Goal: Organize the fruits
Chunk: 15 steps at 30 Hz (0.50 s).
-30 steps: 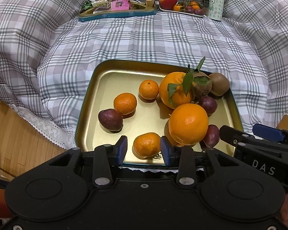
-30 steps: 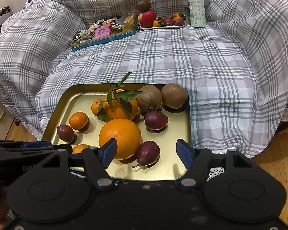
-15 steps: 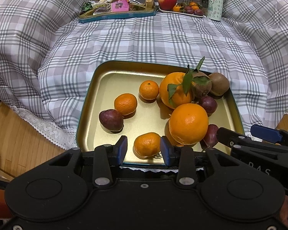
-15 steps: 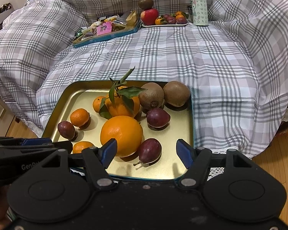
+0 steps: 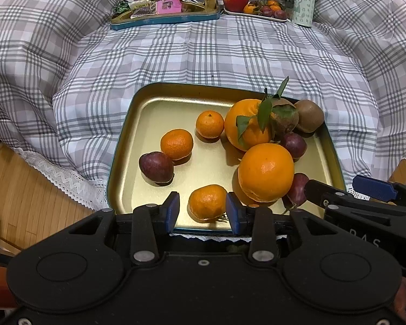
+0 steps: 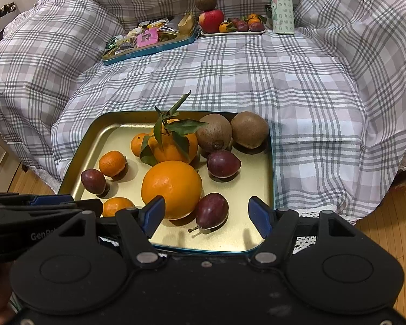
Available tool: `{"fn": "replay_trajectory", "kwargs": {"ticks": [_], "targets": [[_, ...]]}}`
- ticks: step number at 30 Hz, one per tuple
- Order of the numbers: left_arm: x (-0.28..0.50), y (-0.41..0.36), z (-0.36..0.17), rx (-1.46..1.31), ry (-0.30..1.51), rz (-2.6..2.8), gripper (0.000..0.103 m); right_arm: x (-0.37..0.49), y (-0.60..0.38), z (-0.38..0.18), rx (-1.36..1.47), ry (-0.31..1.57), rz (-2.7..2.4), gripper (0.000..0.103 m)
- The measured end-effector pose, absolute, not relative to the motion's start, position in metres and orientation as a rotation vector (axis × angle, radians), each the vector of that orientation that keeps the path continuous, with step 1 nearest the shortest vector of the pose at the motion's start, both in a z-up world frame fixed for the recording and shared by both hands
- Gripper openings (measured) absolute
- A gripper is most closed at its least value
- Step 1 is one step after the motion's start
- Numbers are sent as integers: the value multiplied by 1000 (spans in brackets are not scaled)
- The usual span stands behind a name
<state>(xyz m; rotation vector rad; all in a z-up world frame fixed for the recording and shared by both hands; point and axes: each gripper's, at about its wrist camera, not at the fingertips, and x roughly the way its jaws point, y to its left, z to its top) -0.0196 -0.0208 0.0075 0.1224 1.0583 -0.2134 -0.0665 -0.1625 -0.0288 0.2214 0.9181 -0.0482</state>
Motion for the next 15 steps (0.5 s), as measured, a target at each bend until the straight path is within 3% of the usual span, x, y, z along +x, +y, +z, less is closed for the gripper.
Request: {"fn": "replay_trajectory", "kwargs": {"ticks": [15], "targets": [[-18, -21, 5, 119, 1080, -222, 45, -67, -162, -31, 224, 930, -44, 72]]}}
